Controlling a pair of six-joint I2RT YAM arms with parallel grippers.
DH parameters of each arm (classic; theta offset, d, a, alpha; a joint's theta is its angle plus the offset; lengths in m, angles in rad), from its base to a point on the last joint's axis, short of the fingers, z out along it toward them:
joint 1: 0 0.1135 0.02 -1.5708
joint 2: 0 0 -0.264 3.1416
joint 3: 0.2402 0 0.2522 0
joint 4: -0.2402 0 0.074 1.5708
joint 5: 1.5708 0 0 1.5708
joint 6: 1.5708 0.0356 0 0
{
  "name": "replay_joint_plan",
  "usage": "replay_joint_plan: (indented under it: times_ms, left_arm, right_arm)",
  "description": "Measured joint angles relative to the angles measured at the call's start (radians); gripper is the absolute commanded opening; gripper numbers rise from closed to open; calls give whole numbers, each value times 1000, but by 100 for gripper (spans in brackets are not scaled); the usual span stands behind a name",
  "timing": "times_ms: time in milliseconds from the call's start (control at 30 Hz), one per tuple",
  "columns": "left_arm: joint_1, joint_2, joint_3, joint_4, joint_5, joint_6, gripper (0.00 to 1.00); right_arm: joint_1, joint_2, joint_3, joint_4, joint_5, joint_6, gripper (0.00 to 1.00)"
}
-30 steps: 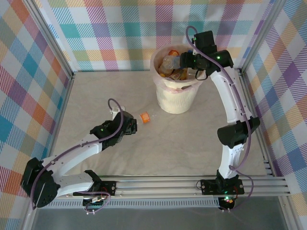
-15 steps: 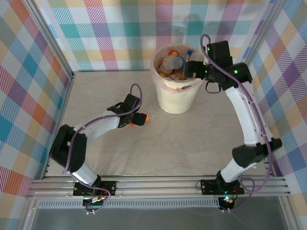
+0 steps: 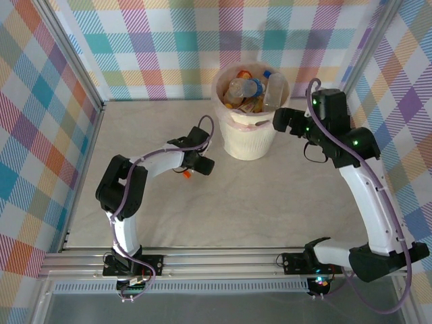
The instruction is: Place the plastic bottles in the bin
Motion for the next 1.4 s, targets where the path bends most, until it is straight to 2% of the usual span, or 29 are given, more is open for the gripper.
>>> replay_joint_plan:
  times_ms: [100,200,467,600,733,900,1067,1200,1400]
  left_arm:
    - [0,8,0,-13,-6,-14,76]
    - [3,10,0,-16,-23,-38,66]
    - [16,-8,-2,-51,-92,-90,57]
    - [16,-109,-1,-105,-142,-119,51]
    - [16,-259,50,-157,-190,-149,52]
    - [17,-369,237,-176,-215,-178,52]
    - [17,-337,477,-187,-175,-188,51]
    - [17,-216,680,-189,-154,-195,50]
    - [17,57,997,-199,-105,-211,50]
  right_arm:
    - [0,-13,-24,11,0,11,100]
    - [0,-19,-40,18,-1,15,100]
    - [0,-57,-89,26,-4,20,100]
    - [0,-102,-139,33,-4,33,100]
    - [0,-139,-182,40,-4,42,100]
    - [0,-172,-229,63,-9,45,100]
    - [0,-207,-304,86,-11,46,100]
    - [0,-238,-368,104,-8,54,100]
    - [0,-281,-434,120,14,61,100]
